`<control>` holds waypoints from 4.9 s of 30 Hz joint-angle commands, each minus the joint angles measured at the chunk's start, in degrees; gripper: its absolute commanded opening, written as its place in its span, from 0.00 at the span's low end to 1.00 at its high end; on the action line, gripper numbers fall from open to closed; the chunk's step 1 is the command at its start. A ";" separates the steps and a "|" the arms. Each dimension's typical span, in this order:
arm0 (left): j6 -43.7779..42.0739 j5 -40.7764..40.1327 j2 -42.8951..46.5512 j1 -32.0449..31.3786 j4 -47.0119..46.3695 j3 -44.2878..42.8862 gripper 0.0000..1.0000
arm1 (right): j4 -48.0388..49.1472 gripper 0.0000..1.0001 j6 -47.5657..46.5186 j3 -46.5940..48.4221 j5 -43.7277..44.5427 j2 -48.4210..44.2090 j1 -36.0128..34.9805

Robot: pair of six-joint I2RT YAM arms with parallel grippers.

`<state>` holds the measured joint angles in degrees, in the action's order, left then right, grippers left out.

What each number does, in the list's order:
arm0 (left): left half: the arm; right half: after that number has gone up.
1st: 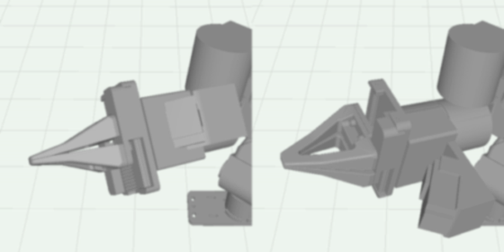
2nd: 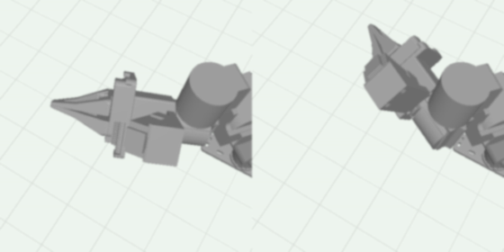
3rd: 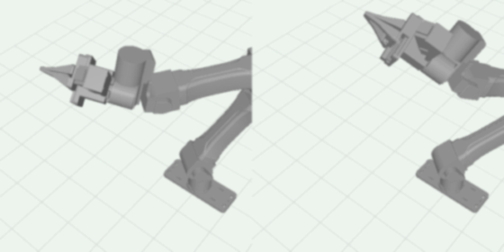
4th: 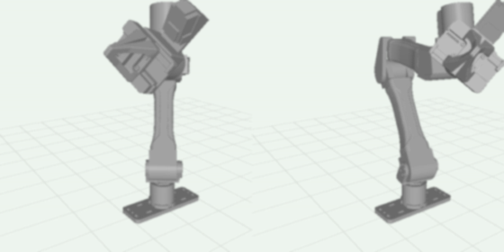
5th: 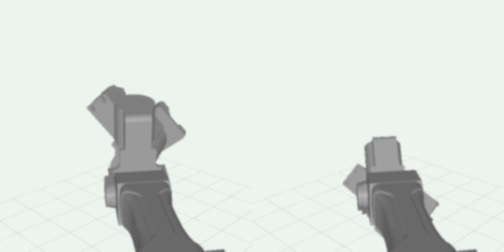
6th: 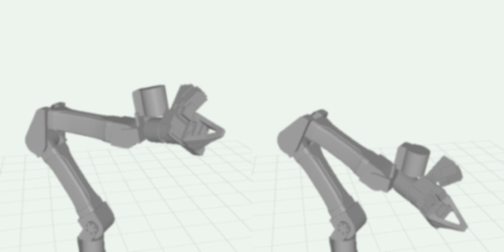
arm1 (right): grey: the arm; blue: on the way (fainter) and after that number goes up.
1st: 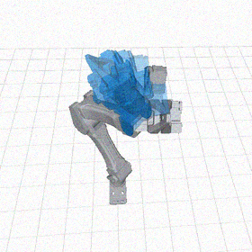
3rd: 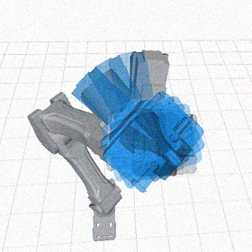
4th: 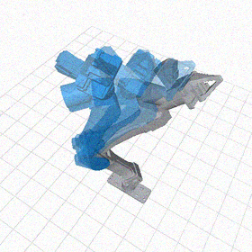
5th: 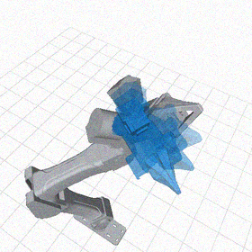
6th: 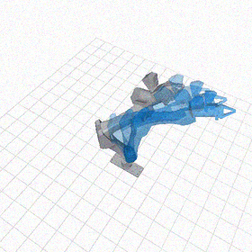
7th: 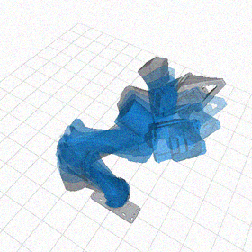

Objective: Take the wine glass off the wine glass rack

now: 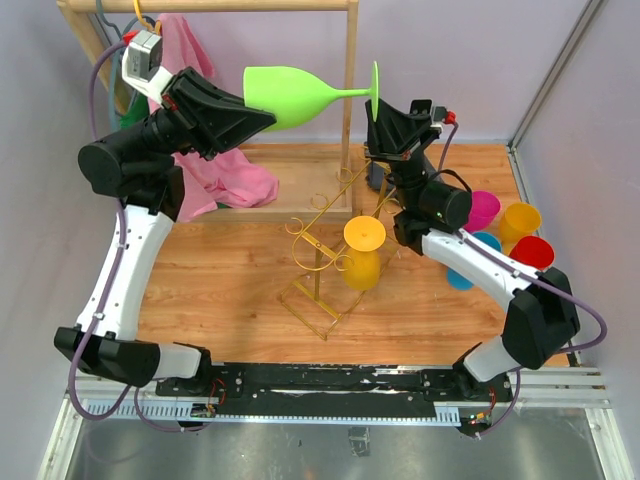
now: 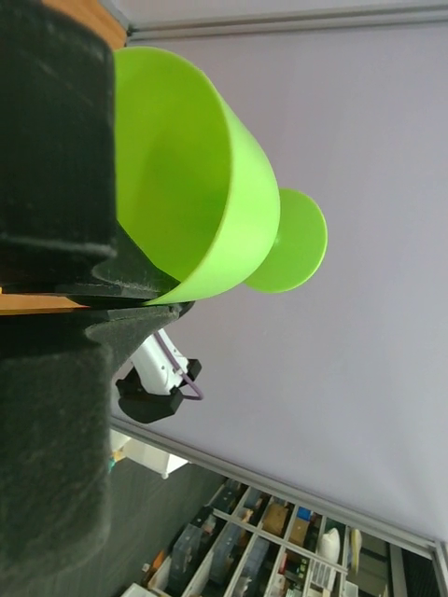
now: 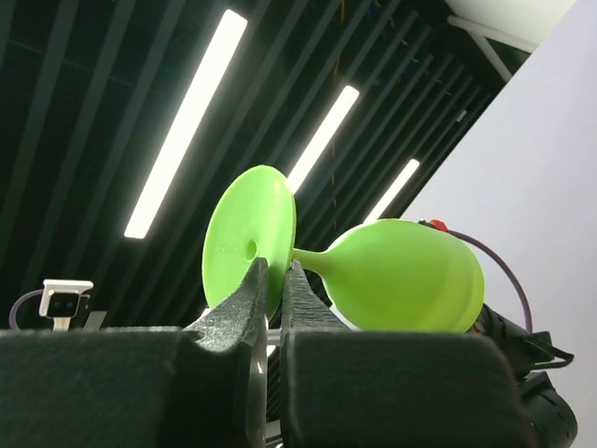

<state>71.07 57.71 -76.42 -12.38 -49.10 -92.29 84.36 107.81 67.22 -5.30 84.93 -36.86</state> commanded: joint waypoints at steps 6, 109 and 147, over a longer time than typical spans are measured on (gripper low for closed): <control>-2.75 0.53 3.11 -0.74 -1.30 -0.82 0.00 | -0.72 0.28 -5.77 5.26 -9.02 2.61 -0.20; -107.48 -40.69 -54.05 -60.62 109.10 -47.13 0.00 | -148.75 0.99 -87.72 36.34 68.82 -39.38 1.18; -113.39 -41.36 -59.75 -60.57 111.76 -48.41 0.39 | -147.57 0.99 -85.71 35.26 66.04 -39.57 1.18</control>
<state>-41.76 17.50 -134.26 -72.58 62.74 -137.86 -64.10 21.04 102.32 60.82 45.28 -36.51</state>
